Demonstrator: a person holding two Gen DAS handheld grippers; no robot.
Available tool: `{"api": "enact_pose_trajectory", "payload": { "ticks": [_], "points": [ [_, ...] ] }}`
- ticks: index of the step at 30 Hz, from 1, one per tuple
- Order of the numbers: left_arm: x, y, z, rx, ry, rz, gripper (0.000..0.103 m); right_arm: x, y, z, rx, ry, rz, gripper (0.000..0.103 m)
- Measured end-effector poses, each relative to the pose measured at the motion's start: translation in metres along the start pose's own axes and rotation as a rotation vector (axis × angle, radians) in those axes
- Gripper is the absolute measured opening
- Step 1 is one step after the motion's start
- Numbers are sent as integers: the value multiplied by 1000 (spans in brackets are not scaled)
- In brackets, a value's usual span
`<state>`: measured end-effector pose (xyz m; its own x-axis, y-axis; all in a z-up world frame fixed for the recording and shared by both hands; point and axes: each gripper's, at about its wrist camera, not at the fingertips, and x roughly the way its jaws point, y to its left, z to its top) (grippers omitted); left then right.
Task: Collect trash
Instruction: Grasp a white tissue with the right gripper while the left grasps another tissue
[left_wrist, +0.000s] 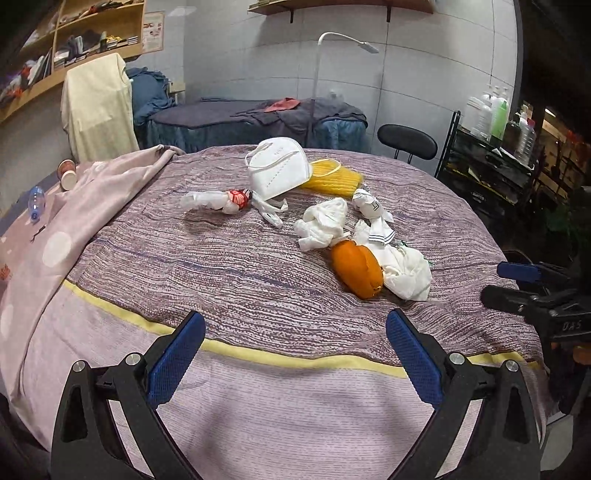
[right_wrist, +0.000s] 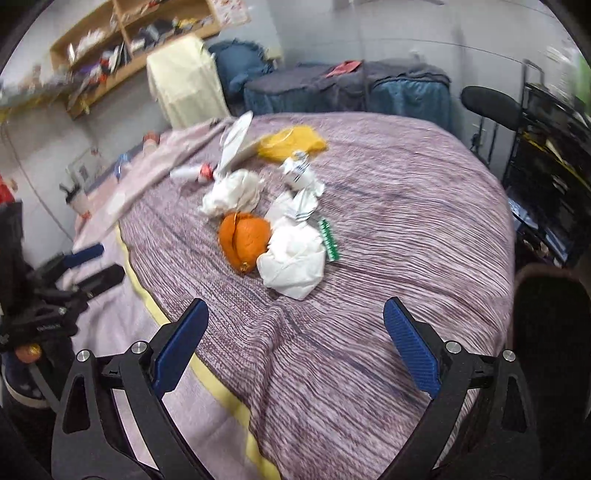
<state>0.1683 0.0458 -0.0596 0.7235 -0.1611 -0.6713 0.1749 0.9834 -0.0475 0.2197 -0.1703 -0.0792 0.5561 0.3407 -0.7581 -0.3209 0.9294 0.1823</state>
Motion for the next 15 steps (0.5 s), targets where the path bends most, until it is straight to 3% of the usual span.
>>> {"api": "enact_pose_trajectory", "payload": {
  "ticks": [5, 15],
  "points": [
    [15, 6, 9, -12, 35, -33, 91, 46, 19, 23, -146, 141, -66, 84],
    [45, 9, 27, -12, 84, -71, 85, 115, 30, 49, -289, 291, -175, 72]
  ]
}}
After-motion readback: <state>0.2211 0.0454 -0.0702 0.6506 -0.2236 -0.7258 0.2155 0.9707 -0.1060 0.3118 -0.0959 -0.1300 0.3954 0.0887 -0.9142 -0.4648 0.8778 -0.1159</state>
